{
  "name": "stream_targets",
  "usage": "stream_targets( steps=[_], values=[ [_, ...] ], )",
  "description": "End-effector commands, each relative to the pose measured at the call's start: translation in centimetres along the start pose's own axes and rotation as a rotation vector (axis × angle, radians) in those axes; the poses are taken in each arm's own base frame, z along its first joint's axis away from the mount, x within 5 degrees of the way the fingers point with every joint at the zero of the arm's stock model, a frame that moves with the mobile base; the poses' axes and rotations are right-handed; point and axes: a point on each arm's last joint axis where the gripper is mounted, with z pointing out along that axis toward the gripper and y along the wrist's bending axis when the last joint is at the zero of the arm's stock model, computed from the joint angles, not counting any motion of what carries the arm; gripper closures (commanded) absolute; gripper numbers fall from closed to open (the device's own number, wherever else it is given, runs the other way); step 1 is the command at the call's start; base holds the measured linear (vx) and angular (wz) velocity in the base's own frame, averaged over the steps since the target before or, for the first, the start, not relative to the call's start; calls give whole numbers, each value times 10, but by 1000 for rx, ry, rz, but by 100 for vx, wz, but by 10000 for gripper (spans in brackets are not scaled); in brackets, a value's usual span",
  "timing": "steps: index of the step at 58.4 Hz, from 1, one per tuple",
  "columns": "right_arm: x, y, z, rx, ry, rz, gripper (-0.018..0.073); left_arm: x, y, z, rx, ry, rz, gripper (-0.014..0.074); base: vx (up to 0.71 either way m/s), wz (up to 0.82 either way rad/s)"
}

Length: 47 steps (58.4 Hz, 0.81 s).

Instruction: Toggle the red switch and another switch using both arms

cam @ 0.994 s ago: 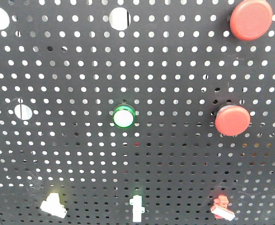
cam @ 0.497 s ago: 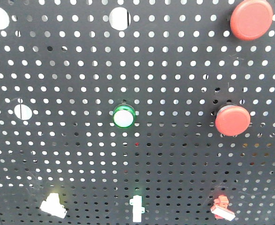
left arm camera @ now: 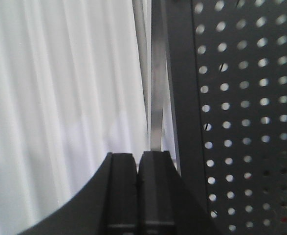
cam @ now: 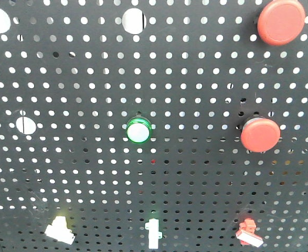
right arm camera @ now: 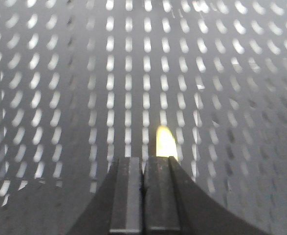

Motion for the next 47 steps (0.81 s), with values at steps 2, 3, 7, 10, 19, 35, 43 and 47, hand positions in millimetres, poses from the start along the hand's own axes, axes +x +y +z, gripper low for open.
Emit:
stream_targets(
  steps=[2,3,7,10,19,35,43,47],
  values=[
    [-14,0,13,-2,-50,27,566,-25,3,12,-13,-72,-38,594,0,0],
    [-13,0,14,-5,-45,37,566,-26,3,13,-13,-71,-44,594,0,0],
    [-11,1,17,-12,-25,63,566,-29,3,15,-9,-72,-71,594,0,0],
    [-11,2,17,-20,-18,93,566,-30,2,17,5,-58,-96,594,0,0],
    [-10,3,17,-33,-13,139,566,-24,-15,32,153,52,-92,594,0,0],
    [-9,3,17,-33,5,135,566,-10,-64,52,466,117,-40,594,0,0],
    [-9,3,17,-33,5,135,566,1,-78,63,507,173,-27,594,0,0],
    [-9,3,17,-33,5,135,566,6,-82,70,504,188,-21,594,0,0]
  ],
)
